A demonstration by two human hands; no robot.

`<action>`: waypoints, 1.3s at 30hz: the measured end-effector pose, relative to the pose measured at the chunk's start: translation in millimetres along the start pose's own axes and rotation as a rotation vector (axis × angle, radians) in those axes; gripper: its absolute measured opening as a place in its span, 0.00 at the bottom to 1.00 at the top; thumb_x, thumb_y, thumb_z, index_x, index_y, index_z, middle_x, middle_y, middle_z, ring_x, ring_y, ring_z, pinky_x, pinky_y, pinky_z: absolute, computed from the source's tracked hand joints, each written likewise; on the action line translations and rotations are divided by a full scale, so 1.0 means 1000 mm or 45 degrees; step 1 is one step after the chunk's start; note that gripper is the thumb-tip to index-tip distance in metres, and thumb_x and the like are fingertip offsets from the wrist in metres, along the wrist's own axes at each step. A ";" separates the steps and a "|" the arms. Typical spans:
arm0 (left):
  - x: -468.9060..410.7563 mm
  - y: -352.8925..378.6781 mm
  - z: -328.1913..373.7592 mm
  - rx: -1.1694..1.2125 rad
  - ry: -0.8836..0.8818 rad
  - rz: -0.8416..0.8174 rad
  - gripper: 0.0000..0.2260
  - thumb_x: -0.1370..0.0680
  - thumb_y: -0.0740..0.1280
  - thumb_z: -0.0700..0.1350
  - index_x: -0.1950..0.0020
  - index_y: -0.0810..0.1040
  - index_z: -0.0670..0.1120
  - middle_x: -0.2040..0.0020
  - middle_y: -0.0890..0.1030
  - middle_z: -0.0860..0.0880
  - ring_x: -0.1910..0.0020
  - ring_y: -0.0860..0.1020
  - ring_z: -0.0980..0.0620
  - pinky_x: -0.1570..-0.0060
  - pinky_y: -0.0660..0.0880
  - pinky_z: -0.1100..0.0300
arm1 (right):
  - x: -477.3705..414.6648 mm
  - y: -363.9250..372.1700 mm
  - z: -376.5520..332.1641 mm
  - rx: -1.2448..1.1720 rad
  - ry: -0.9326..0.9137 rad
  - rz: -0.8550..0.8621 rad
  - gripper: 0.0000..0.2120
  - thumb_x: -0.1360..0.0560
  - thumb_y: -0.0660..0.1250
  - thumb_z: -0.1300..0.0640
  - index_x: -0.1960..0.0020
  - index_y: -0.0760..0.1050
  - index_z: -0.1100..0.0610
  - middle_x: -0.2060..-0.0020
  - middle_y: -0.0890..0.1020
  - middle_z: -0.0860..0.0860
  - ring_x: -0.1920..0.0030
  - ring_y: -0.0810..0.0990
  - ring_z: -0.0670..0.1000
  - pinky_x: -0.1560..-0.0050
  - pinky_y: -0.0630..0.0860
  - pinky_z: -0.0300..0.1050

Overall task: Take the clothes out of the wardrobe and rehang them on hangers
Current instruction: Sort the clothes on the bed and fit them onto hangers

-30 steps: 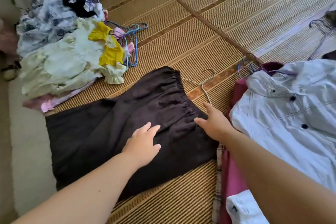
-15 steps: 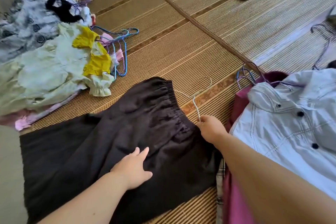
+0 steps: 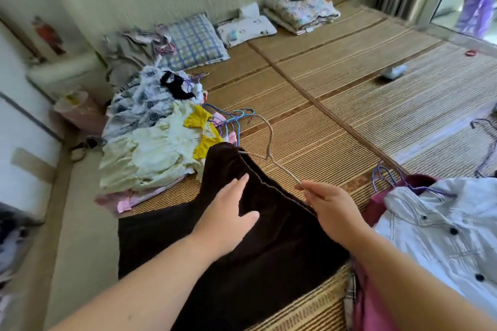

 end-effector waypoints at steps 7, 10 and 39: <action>0.070 -0.139 0.031 -0.112 0.203 0.574 0.32 0.23 0.64 0.51 0.22 0.53 0.49 0.24 0.59 0.53 0.24 0.55 0.54 0.26 0.54 0.55 | 0.050 0.037 -0.146 0.064 -0.244 -0.320 0.13 0.22 0.63 0.58 0.54 0.80 0.40 0.69 0.78 0.42 0.73 0.72 0.39 0.70 0.67 0.30; 0.116 -0.191 0.015 0.035 0.184 0.632 0.21 0.19 0.60 0.45 0.27 0.64 0.48 0.29 0.68 0.51 0.28 0.64 0.55 0.29 0.60 0.61 | 0.074 0.065 -0.197 0.050 -0.302 -0.370 0.10 0.23 0.64 0.58 0.51 0.81 0.45 0.72 0.77 0.42 0.74 0.69 0.41 0.71 0.65 0.33; 0.377 -0.551 -0.240 1.193 0.119 1.023 0.13 0.17 0.55 0.45 0.56 0.77 0.52 0.69 0.72 0.54 0.60 0.76 0.55 0.58 0.68 0.55 | 0.239 0.446 -0.513 0.309 -0.688 -0.450 0.11 0.23 0.64 0.57 0.45 0.79 0.46 0.69 0.78 0.46 0.67 0.76 0.45 0.68 0.71 0.32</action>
Point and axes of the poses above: each hand's wrist, its own x-axis away from the middle knuckle, its own y-axis out of the palm, z = x × y, the point moved 3 cm from there along -x, towards the middle knuckle
